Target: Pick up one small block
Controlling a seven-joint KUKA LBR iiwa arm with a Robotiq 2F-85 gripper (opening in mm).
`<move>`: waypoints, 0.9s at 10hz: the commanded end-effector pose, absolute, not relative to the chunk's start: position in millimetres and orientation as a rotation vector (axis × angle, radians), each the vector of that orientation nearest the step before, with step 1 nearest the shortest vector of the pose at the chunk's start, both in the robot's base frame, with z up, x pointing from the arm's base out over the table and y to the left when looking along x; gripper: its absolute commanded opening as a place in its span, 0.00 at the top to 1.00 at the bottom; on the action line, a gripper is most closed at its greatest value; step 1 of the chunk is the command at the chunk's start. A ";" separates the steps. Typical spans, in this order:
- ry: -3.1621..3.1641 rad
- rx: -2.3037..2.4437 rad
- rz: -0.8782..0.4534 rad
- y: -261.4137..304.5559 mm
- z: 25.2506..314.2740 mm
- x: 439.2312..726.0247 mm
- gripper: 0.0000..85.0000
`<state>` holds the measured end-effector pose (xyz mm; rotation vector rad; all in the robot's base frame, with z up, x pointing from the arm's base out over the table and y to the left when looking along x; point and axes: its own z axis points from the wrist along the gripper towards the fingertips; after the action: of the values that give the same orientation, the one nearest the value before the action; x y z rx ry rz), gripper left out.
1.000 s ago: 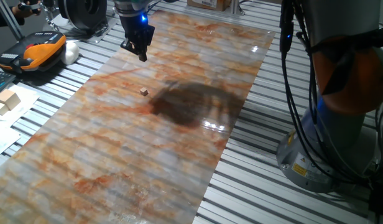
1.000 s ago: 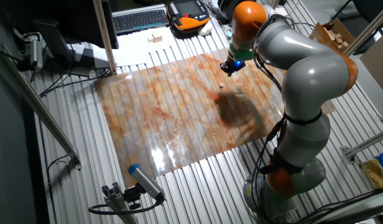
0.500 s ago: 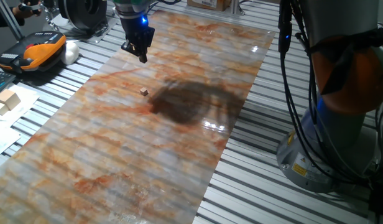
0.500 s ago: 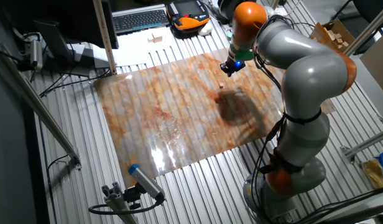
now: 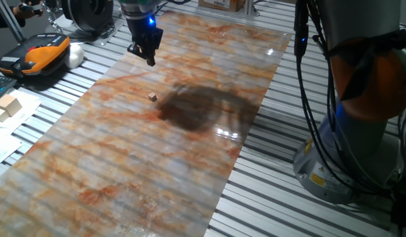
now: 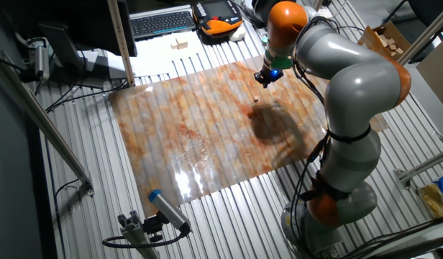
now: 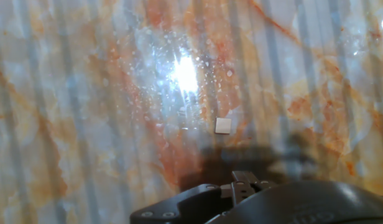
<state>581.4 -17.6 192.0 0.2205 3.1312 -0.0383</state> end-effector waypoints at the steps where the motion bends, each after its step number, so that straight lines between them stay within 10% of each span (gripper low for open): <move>1: 3.138 0.218 -0.031 -20.1 191.4 583.7 1.00; 9: 3.170 0.211 -0.003 -22.8 191.9 585.3 1.00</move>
<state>585.2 -22.5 191.7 0.2088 3.1708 -0.0026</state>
